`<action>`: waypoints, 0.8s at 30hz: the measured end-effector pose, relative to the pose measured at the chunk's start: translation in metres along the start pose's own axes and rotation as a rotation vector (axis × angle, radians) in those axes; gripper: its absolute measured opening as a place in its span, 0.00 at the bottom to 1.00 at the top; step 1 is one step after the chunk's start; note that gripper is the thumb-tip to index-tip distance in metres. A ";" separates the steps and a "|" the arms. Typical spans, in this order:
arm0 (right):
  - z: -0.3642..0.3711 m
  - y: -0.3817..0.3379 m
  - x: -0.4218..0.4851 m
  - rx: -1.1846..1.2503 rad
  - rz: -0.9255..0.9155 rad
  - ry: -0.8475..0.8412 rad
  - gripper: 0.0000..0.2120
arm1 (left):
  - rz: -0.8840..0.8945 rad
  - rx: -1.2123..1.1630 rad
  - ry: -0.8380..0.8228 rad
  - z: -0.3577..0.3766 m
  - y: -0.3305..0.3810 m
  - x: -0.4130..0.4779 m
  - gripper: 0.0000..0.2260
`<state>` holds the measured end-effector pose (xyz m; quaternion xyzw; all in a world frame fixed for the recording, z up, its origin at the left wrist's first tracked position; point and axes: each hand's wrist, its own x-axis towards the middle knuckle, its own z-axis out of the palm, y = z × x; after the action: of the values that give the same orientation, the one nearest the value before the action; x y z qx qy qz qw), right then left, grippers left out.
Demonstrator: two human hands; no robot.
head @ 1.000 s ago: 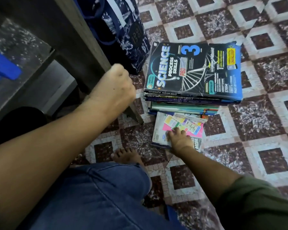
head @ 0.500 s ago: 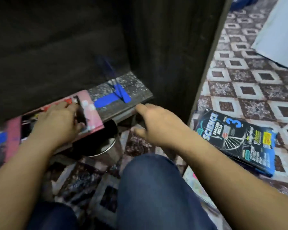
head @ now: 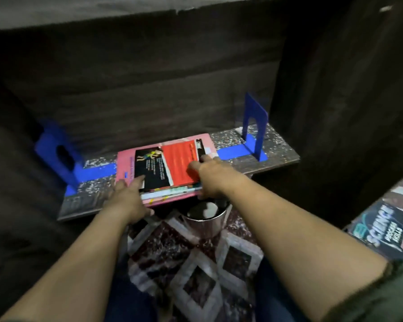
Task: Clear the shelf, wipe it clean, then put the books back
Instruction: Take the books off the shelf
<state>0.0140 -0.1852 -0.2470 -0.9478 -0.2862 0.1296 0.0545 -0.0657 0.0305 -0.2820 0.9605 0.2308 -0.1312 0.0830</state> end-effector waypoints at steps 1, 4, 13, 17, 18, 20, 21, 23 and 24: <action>0.001 0.003 0.007 0.004 0.016 0.006 0.38 | 0.009 -0.030 0.003 0.005 0.001 0.002 0.49; 0.010 0.005 0.021 0.031 0.058 -0.003 0.49 | 0.056 -0.107 0.039 0.015 0.002 0.008 0.49; 0.039 -0.001 0.026 0.033 0.064 0.030 0.50 | 0.019 -0.195 0.115 0.012 0.016 0.004 0.43; 0.032 0.009 0.030 0.029 0.022 0.002 0.47 | 0.002 -0.164 0.171 0.015 0.016 0.004 0.38; 0.032 0.010 0.031 0.000 0.013 -0.001 0.47 | -0.004 -0.154 0.170 0.015 0.016 0.004 0.38; 0.032 0.011 0.031 -0.062 -0.002 0.022 0.46 | -0.007 -0.135 0.158 0.014 0.016 0.004 0.40; 0.032 0.011 0.032 -0.086 -0.011 0.033 0.46 | -0.007 -0.124 0.154 0.013 0.017 0.003 0.41; 0.030 0.011 0.032 -0.074 -0.020 0.017 0.45 | -0.004 -0.111 0.153 0.013 0.017 0.003 0.41; 0.029 0.011 0.033 -0.049 -0.024 -0.005 0.45 | -0.002 -0.110 0.153 0.013 0.017 0.003 0.41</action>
<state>0.0381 -0.1756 -0.2841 -0.9449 -0.3010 0.1243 0.0321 -0.0580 0.0143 -0.2931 0.9614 0.2445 -0.0447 0.1177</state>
